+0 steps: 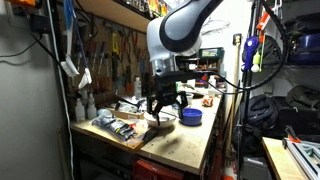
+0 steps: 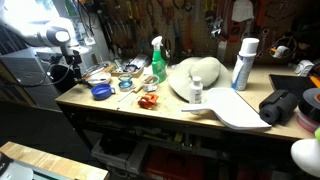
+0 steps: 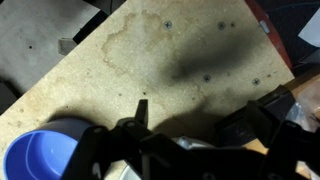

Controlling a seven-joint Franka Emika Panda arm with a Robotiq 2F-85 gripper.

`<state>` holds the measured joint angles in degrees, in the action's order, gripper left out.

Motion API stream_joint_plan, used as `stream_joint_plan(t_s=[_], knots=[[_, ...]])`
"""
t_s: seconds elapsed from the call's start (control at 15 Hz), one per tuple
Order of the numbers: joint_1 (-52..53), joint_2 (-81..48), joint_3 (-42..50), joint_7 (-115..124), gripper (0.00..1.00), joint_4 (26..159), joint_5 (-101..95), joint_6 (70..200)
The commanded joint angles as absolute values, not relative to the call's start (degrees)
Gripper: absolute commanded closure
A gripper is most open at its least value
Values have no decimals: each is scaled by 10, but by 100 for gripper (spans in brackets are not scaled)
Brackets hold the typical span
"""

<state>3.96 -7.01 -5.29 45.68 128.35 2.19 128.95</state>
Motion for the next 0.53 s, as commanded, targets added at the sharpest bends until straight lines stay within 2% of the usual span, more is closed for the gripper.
stream_joint_plan(t_s=[0.0, 0.47], knots=[[48, -72, -44, 456, 1, 1280, 23, 1288], [47, -77, -42, 454, 0, 1271, 27, 1284]])
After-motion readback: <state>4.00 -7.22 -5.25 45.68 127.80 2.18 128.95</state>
